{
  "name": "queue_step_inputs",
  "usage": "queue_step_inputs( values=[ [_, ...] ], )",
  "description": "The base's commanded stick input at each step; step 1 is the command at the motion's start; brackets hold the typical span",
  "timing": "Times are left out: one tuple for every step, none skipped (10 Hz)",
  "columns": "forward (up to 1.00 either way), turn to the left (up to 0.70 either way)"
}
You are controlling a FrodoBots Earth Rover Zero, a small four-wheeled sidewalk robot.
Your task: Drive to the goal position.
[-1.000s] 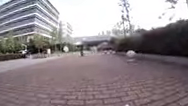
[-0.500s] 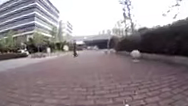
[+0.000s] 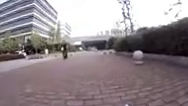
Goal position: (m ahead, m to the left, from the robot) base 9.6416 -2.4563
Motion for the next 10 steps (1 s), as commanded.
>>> queue_step_inputs(
  values=[
    [0.70, 0.00],
    [0.70, 0.00],
    [0.70, 0.00],
    [0.70, 0.00],
    [0.70, 0.00],
    [0.70, 0.00],
    [0.70, 0.00],
    [0.70, -0.03],
    [0.70, -0.14],
    [0.70, -0.14]
  ],
)
